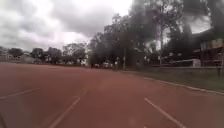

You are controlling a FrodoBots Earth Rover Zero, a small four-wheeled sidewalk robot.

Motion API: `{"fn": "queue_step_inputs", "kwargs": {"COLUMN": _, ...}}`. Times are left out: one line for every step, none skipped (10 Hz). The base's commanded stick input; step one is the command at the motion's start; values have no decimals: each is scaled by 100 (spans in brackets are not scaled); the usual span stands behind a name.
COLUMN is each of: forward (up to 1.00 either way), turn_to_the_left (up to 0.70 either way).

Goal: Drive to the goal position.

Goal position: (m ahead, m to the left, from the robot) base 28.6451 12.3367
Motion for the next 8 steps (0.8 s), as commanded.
{"fn": "queue_step_inputs", "kwargs": {"forward": 70, "turn_to_the_left": 0}}
{"fn": "queue_step_inputs", "kwargs": {"forward": 70, "turn_to_the_left": 0}}
{"fn": "queue_step_inputs", "kwargs": {"forward": 70, "turn_to_the_left": 0}}
{"fn": "queue_step_inputs", "kwargs": {"forward": 70, "turn_to_the_left": 0}}
{"fn": "queue_step_inputs", "kwargs": {"forward": 70, "turn_to_the_left": 0}}
{"fn": "queue_step_inputs", "kwargs": {"forward": 70, "turn_to_the_left": 0}}
{"fn": "queue_step_inputs", "kwargs": {"forward": 70, "turn_to_the_left": 0}}
{"fn": "queue_step_inputs", "kwargs": {"forward": 70, "turn_to_the_left": 0}}
